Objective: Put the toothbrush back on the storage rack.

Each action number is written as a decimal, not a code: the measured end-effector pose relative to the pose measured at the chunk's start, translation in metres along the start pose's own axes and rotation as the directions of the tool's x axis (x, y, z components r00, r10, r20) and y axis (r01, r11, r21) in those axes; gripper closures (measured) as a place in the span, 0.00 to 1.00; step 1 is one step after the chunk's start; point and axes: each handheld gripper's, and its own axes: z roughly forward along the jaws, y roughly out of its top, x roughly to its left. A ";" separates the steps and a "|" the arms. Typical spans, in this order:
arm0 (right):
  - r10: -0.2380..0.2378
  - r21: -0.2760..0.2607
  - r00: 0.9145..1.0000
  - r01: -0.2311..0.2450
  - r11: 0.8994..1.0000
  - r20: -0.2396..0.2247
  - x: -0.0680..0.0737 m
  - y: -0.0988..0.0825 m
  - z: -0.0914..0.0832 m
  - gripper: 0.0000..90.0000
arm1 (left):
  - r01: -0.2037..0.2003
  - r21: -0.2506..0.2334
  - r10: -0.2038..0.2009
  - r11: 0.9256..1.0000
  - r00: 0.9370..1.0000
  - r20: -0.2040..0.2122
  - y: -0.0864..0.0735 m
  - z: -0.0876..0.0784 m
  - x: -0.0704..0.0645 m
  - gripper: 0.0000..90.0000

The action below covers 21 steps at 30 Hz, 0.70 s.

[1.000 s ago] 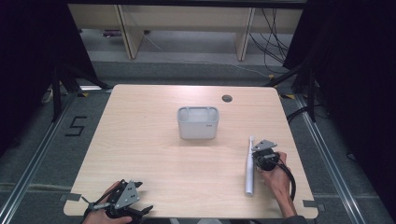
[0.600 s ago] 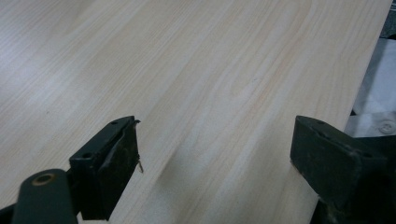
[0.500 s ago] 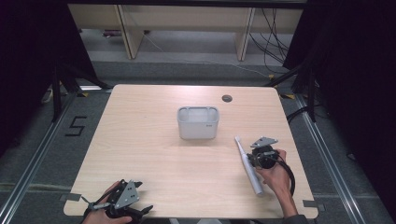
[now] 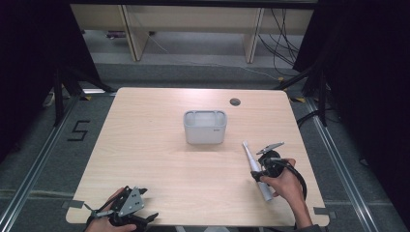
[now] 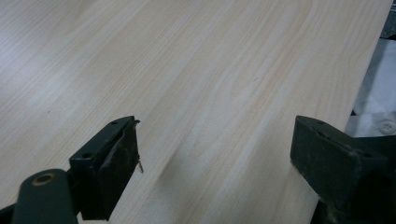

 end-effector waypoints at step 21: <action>-0.039 0.144 0.999 0.044 0.989 -0.035 -0.004 0.006 0.015 0.62 | -0.006 0.006 0.006 1.000 1.000 -0.005 0.000 0.000 0.001 0.16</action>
